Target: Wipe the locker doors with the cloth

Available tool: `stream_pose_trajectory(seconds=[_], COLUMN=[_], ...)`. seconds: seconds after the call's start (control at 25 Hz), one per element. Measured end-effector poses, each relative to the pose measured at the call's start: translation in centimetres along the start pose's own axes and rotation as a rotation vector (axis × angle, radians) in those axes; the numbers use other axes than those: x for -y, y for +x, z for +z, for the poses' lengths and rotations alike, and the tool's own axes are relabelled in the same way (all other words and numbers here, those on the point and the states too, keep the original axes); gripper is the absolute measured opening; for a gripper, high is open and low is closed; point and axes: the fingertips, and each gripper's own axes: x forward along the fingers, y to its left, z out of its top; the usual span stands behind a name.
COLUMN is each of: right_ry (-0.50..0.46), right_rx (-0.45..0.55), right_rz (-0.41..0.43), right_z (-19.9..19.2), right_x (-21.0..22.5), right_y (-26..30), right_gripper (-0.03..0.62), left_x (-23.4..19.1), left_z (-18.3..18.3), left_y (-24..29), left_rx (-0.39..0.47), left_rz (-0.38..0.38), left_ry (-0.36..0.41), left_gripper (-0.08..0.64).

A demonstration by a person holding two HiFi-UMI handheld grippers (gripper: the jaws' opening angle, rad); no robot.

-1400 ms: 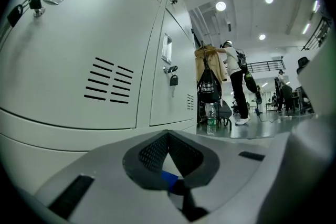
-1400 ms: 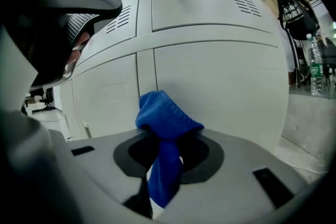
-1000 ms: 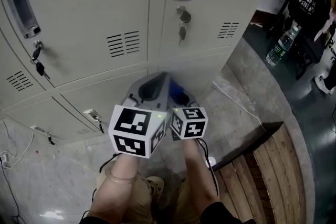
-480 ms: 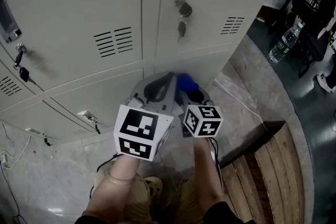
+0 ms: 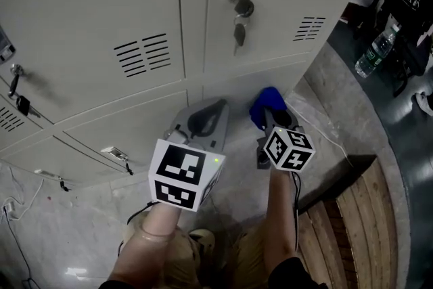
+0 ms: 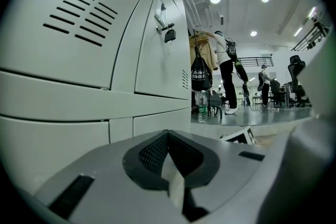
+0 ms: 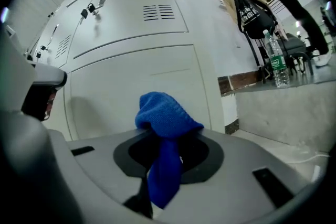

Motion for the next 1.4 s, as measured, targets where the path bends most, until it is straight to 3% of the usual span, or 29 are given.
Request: stream_pose_trajectory(seconds=[0.32, 0.72, 1.04, 1.2, 1.4], right_ry=[-0.002, -0.010, -0.014, 0.018, -0.080], right_rx=[0.020, 0.020, 0.041, 0.032, 0.019], right_rz=[-0.107, -0.176, -0.227, -0.199, -0.131], right_z=[1.3, 2.2, 1.9, 1.0, 0.2], right_x=[4.5, 7.9, 7.4, 5.6, 1.2], right_y=[0.5, 0.8, 0.3, -0.9, -2.7], right_gripper=[0.092, 0.092, 0.092, 0.092, 0.092], left_x=[0.4, 1.6, 1.4, 1.1, 1.2], left_z=[-0.7, 0.8, 1.4, 2.7, 2.7], left_y=[1.2, 1.5, 1.2, -0.5, -2.6], left_rx=[-0.010, 0.038, 0.051, 0.087, 0.076], left_rz=[-0.032, -0.040, -0.018, 0.018, 0.037], left_ry=[-0.020, -0.012, -0.076, -0.107, -0.106], left_gripper=[0.006, 0.006, 0.006, 0.006, 0.006])
